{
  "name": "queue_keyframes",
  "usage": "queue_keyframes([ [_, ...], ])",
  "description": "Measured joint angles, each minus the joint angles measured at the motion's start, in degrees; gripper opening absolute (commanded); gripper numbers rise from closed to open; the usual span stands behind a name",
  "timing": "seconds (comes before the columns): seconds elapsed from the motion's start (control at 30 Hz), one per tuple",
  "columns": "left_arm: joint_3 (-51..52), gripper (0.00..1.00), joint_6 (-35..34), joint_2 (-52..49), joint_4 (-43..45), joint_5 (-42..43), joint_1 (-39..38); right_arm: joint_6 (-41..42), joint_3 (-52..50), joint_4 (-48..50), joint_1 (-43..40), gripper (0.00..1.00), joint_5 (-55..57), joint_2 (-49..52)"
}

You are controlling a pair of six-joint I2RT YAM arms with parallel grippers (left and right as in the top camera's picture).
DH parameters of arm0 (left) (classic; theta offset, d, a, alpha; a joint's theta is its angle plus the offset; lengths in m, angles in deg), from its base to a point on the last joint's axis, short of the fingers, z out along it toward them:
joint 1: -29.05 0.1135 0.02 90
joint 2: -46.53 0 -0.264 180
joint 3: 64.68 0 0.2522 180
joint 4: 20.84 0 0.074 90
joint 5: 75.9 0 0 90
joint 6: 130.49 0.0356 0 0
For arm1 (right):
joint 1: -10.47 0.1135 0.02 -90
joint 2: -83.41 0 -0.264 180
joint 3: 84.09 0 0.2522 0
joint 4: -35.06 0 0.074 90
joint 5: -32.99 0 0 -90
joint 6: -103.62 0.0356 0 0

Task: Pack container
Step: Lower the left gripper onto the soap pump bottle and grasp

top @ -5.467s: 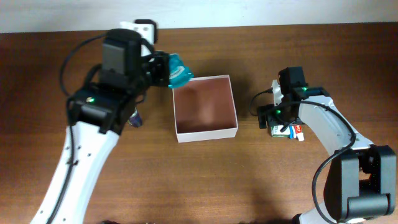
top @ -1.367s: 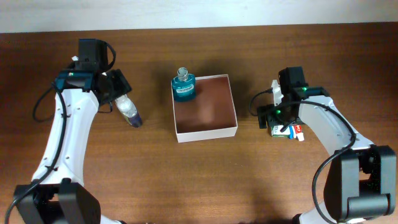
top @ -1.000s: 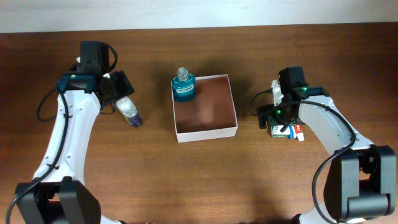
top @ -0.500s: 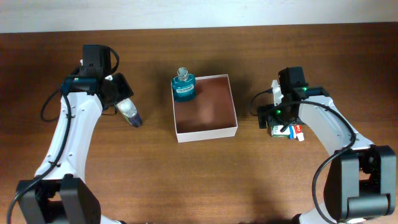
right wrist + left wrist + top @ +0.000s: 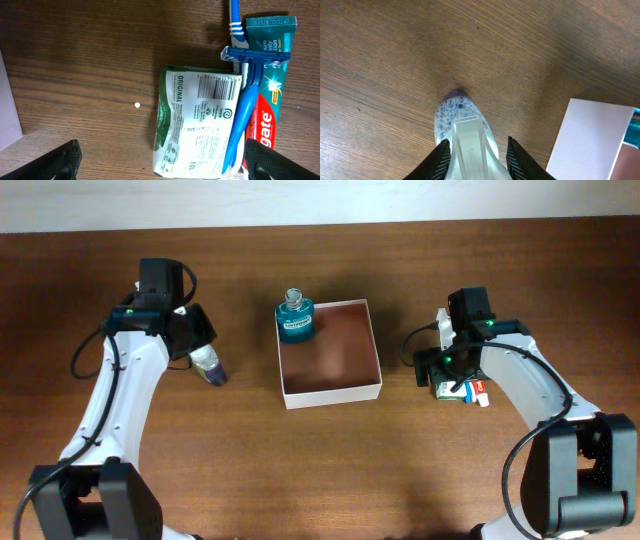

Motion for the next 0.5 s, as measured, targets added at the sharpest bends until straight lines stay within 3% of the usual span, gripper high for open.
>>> queue_keyframes([
  [0.5, -0.8, 0.33, 4.7, 2.7, -0.2, 0.2, -1.5, 0.0, 0.0, 0.0, 0.0, 0.99, 0.0, 0.0],
])
